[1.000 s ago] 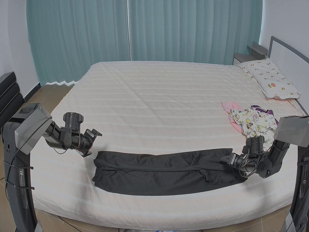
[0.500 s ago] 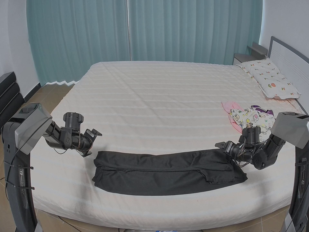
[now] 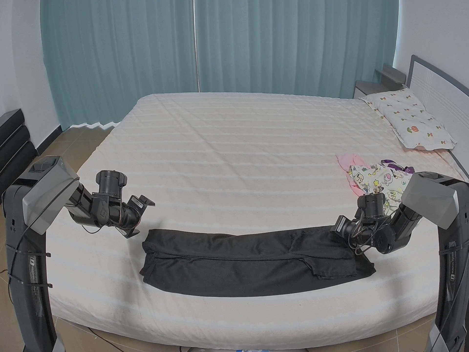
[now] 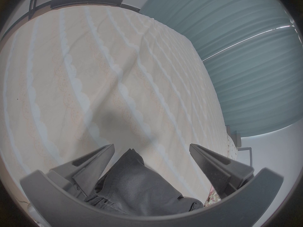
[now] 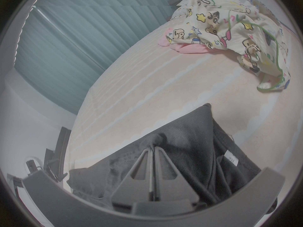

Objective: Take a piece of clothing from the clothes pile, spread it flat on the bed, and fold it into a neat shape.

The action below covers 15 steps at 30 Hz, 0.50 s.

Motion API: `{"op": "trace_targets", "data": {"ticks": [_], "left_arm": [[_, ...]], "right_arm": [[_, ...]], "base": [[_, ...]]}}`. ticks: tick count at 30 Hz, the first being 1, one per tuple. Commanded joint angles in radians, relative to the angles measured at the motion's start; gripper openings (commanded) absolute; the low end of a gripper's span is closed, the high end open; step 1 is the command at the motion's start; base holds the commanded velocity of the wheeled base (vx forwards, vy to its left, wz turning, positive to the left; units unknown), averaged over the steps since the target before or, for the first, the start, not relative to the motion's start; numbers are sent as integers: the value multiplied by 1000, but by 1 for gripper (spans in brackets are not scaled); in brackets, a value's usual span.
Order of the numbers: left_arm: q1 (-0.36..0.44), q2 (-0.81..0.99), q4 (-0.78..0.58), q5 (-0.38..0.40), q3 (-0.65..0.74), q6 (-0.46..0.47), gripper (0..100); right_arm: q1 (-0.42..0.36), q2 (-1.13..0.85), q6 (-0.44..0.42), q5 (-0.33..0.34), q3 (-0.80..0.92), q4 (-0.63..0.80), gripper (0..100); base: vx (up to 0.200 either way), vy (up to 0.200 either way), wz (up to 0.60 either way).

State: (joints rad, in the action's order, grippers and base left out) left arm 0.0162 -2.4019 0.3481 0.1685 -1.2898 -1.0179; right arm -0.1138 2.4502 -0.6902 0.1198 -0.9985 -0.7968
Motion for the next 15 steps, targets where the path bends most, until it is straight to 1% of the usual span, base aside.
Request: {"op": "trace_targets", "data": {"ticks": [1, 7, 11, 12, 15], "left_arm": [[-1, -2, 0, 0, 0, -1, 100], [1, -2, 0, -1, 0, 1, 100], [-1, -2, 0, -1, 0, -1, 100], [1, -2, 0, -1, 0, -1, 100], [-1, -2, 0, -1, 0, -1, 100]], "right_arm": [[11, -28, -26, -2, 15, -4, 0], [17, -33, -26, -5, 20, -4, 0], [17, -28, -26, -22, 21, -2, 0], [16, -25, -23, -22, 24, -2, 100], [17, -27, -28, -20, 21, -4, 100]], "base": [[0, 0, 0], [0, 0, 0], [0, 0, 0], [0, 0, 0], [0, 0, 0]]}}
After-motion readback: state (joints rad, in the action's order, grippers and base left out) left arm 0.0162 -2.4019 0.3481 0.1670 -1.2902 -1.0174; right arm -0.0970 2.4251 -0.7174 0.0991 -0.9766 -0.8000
